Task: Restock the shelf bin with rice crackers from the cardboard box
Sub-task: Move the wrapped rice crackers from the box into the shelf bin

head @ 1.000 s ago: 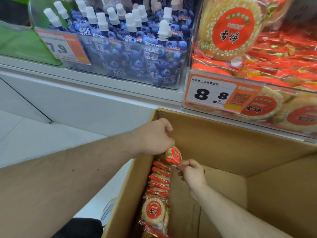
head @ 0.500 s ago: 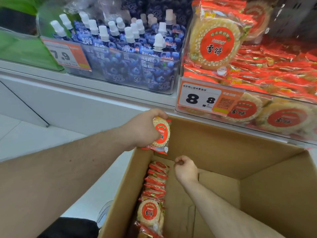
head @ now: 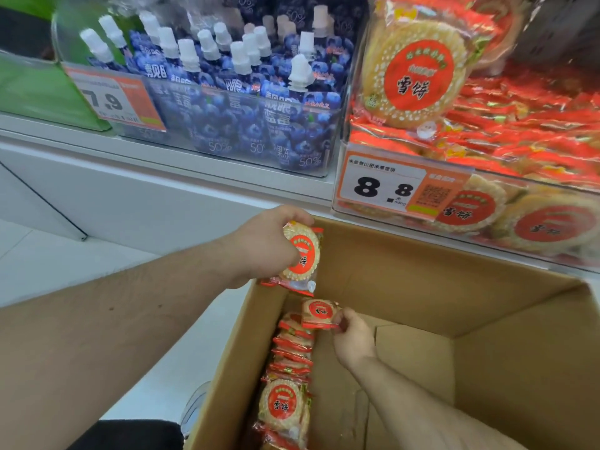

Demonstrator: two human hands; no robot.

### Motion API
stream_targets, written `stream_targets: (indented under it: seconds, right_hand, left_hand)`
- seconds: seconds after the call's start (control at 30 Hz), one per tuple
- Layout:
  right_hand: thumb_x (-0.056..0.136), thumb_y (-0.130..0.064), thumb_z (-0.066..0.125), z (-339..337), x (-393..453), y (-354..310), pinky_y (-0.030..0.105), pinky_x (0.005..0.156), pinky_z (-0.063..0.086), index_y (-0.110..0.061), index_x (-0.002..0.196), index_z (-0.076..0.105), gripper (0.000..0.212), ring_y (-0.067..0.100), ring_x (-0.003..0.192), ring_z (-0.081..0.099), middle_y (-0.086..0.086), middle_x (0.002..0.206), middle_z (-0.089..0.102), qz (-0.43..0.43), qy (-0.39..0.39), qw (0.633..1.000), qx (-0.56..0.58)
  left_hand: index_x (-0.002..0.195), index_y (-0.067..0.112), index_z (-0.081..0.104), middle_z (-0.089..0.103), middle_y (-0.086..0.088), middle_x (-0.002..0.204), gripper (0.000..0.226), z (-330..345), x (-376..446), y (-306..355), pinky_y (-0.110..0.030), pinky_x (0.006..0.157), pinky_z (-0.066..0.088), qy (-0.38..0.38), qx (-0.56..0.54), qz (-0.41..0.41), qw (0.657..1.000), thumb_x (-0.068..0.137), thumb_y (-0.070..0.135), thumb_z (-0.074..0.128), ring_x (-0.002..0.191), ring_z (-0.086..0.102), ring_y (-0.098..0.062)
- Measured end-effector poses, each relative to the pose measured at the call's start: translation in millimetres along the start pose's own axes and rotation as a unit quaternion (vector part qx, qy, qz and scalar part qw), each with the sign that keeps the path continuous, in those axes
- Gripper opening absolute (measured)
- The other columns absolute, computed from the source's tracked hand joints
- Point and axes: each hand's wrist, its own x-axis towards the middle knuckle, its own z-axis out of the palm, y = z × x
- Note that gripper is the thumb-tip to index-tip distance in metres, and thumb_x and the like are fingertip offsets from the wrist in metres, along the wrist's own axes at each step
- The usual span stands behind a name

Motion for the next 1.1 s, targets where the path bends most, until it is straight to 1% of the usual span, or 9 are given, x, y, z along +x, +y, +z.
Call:
stream_targets:
  seconds: [0.17,0.3,0.47,0.57,0.67,0.8,0.93,1.03,1.1]
  right_hand:
    - [0.077,0.016,0.054,-66.7,-54.3,5.9,0.017,0.069,0.035,-0.033,0.076,0.041,0.050,0.007,0.079,0.046,-0.005,0.081,0.050,-0.205,0.132,0.969,-0.031]
    - [0.082,0.004,0.049,-110.7,-96.9,-16.4,0.001,0.074,0.033,-0.036,0.082,0.040,0.040,-0.009,0.086,0.046,-0.011,0.089,0.047,-0.264,0.191,0.945,-0.025]
    - [0.083,-0.003,0.044,-142.3,-130.1,-68.4,0.005,0.074,0.035,-0.034,0.085,0.039,0.031,-0.002,0.085,0.046,-0.006,0.088,0.048,-0.316,0.249,0.915,0.014]
    - [0.082,-0.003,0.045,-152.2,-147.9,-97.3,0.008,0.073,0.035,-0.034,0.086,0.040,0.033,0.002,0.084,0.047,-0.007,0.089,0.049,-0.354,0.269,0.895,0.021]
    - [0.081,0.000,0.050,-159.6,-162.8,-117.9,0.008,0.072,0.036,-0.037,0.086,0.040,0.038,0.001,0.082,0.048,-0.011,0.088,0.049,-0.395,0.254,0.883,0.001]
    - [0.071,-0.007,0.055,-174.3,-178.4,-135.1,0.014,0.064,0.037,-0.036,0.085,0.044,0.034,0.007,0.072,0.045,-0.009,0.081,0.047,-0.364,0.155,0.918,0.023]
    - [0.062,-0.018,0.059,-200.2,-178.6,-158.3,0.019,0.055,0.035,-0.029,0.093,0.046,0.035,0.007,0.058,0.037,-0.004,0.072,0.045,-0.279,0.147,0.945,0.088]
    - [0.064,-0.035,0.076,-218.8,-173.6,-181.3,0.024,0.067,0.049,-0.030,0.110,0.050,0.053,0.012,0.066,0.051,-0.004,0.098,0.062,-0.250,0.097,0.955,0.128]
    - [0.075,-0.020,0.081,-227.4,-171.4,-191.3,0.031,0.077,0.056,-0.023,0.118,0.052,0.051,0.021,0.079,0.062,0.001,0.107,0.067,-0.238,0.038,0.957,0.160]
  left_hand:
    - [0.113,0.035,0.059,0.067,-0.010,0.107,0.042,-2.5,-11.6,7.5,-0.045,0.075,0.056,-0.011,-0.041,0.013,0.999,0.084,0.005,0.062,0.097,0.066,-0.034]
    - [0.107,0.030,0.063,0.071,-0.008,0.106,0.015,1.2,-26.4,19.9,-0.035,0.076,0.046,-0.023,-0.132,0.012,0.991,0.096,0.031,0.054,0.095,0.068,-0.027]
    - [0.108,0.023,0.067,0.073,-0.012,0.102,0.034,13.8,-51.2,42.2,-0.050,0.092,0.050,-0.065,-0.217,0.020,0.974,0.098,0.047,0.045,0.090,0.068,-0.025]
    - [0.109,0.023,0.065,0.074,-0.009,0.103,0.044,18.4,-66.0,54.5,-0.047,0.090,0.051,-0.119,-0.265,0.035,0.956,0.098,0.054,0.037,0.097,0.069,-0.026]
    - [0.113,0.026,0.064,0.073,-0.008,0.104,0.022,20.5,-85.0,67.7,-0.041,0.083,0.052,-0.156,-0.258,0.087,0.949,0.095,0.034,0.056,0.094,0.070,-0.023]
    - [0.119,0.028,0.060,0.068,-0.018,0.110,0.055,17.6,-95.0,75.2,-0.054,0.087,0.054,-0.114,-0.225,0.161,0.954,0.079,-0.011,0.068,0.099,0.068,-0.036]
    - [0.117,0.042,0.059,0.067,-0.015,0.113,0.071,7.9,-96.7,82.5,-0.063,0.084,0.052,-0.099,-0.237,0.224,0.940,0.075,-0.014,0.070,0.098,0.068,-0.036]
    - [0.125,0.049,0.051,0.062,-0.007,0.124,0.083,5.6,-96.8,89.7,-0.052,0.085,0.056,-0.109,-0.244,0.273,0.924,0.076,-0.016,0.069,0.100,0.069,-0.026]
    - [0.131,0.050,0.045,0.056,-0.002,0.132,0.088,7.3,-97.2,95.0,-0.050,0.087,0.056,-0.118,-0.242,0.305,0.913,0.077,-0.016,0.069,0.104,0.067,-0.024]
